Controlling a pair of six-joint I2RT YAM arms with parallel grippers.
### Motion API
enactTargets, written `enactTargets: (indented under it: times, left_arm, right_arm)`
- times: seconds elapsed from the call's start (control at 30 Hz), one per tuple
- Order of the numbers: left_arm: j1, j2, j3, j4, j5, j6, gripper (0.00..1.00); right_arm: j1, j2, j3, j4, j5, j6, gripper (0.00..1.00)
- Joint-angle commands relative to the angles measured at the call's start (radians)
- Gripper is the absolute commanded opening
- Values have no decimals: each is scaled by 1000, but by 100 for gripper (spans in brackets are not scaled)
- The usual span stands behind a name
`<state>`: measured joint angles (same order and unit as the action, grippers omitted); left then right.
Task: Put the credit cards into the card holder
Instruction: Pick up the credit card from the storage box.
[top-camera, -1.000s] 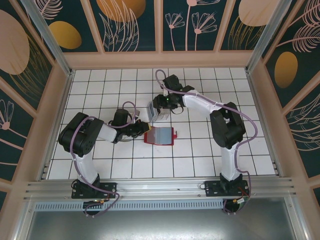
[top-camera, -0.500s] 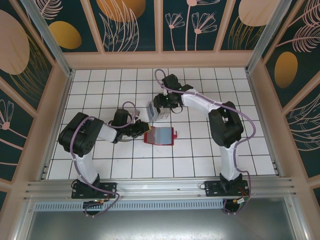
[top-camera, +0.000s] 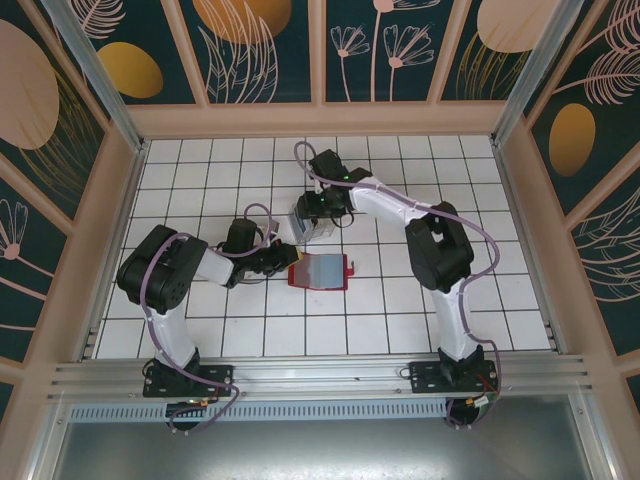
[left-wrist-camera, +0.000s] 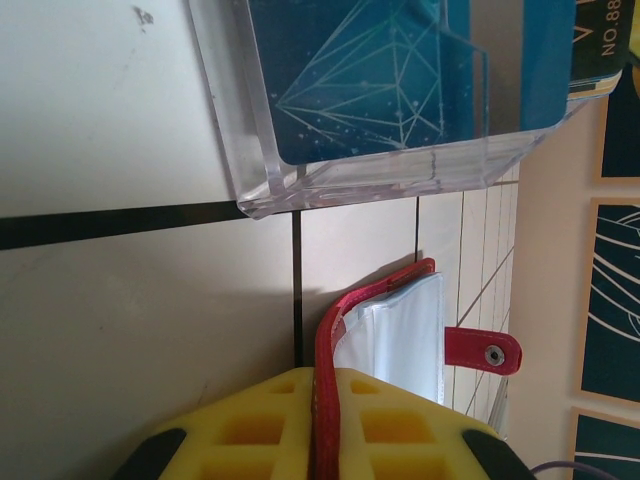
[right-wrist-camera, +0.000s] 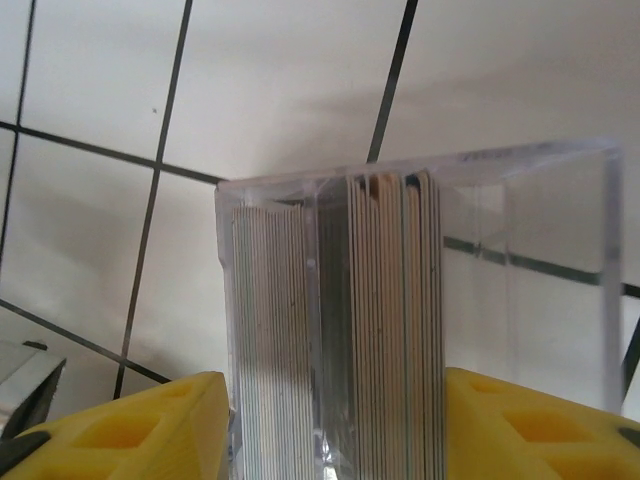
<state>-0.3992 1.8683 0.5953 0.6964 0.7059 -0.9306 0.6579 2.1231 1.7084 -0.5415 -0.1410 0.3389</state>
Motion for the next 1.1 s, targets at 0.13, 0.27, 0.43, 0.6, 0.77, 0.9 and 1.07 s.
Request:
enactTargets:
  times: [0.13, 0.27, 0.43, 0.6, 0.77, 0.9, 1.07]
  left_arm:
    - [-6, 30, -25, 5, -40, -27, 12]
    - [-6, 31, -32, 11, -41, -29, 12]
    - [-6, 26, -41, 23, -48, -35, 12]
    - [-6, 36, -43, 32, -38, -39, 12]
    - [-6, 45, -43, 36, -33, -42, 12]
    - [-6, 38, -47, 32, -48, -39, 12]
    - [-6, 37, -47, 29, -46, -40, 12]
  right_arm:
    - [26, 37, 48, -68, 3, -5, 58]
    - [19, 14, 43, -29, -64, -10, 57]
    - [8, -32, 25, 19, -123, -22, 56]
    - [-5, -63, -4, 59, -161, -14, 54]
    - [-14, -87, -42, 98, -181, -2, 51]
    - [-15, -87, -51, 104, -191, 2, 44]
    - [-17, -83, -60, 103, -189, 1, 32]
